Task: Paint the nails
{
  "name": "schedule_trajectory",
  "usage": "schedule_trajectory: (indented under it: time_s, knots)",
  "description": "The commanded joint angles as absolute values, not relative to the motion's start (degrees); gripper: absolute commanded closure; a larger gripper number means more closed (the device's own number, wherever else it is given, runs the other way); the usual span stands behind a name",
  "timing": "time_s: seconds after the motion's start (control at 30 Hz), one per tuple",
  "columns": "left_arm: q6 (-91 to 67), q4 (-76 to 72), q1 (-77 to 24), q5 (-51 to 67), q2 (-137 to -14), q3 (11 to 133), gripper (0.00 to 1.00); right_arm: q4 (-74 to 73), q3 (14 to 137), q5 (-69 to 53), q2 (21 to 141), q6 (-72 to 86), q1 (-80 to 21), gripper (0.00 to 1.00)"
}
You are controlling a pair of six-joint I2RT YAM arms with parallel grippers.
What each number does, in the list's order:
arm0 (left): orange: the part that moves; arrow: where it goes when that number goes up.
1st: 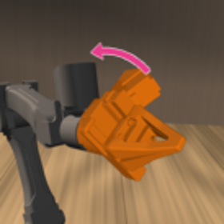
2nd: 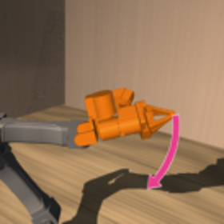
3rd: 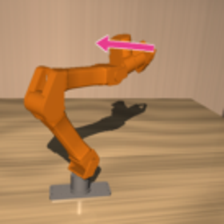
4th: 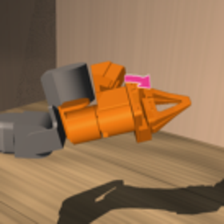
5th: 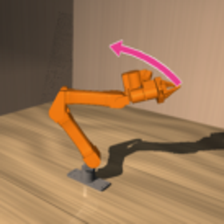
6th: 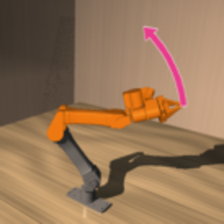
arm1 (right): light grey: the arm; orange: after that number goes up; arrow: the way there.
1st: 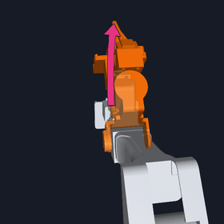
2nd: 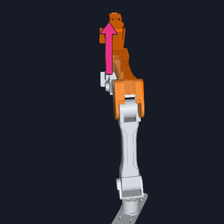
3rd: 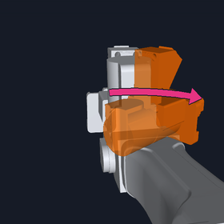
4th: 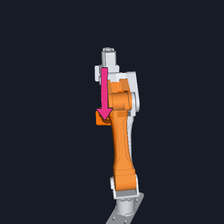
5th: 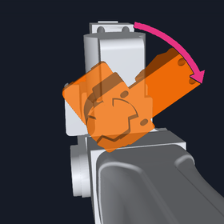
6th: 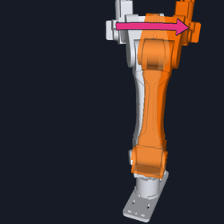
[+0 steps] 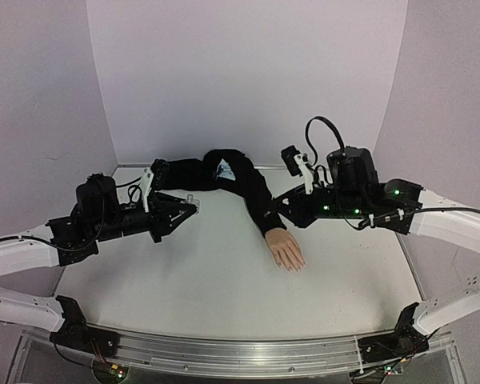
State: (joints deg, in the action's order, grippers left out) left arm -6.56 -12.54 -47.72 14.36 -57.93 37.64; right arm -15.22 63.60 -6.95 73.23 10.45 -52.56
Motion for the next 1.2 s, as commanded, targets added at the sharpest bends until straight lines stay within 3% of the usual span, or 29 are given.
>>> schedule_trajectory:
  time_s: [0.0, 0.3, 0.7, 1.17]
  knots:
    - [-5.5, -11.9, -48.0, 17.8, -54.5, 39.6, 1.00, -9.9, 70.5, -16.3, 76.2, 15.8, -53.4, 1.00]
    - [-2.2, -14.2, -48.1, 21.8, -53.7, 35.5, 1.00, -11.4, 86.2, -20.0, 86.0, 16.3, -60.3, 1.00]
    - [2.8, -9.9, -48.7, 25.1, -55.0, 36.9, 1.00, -21.6, 97.5, -19.1, 92.7, 13.3, -63.9, 1.00]
    - [4.0, -8.6, -49.4, 26.1, -54.9, 37.9, 1.00, -25.5, 101.1, -16.1, 96.2, 11.9, -64.2, 1.00]
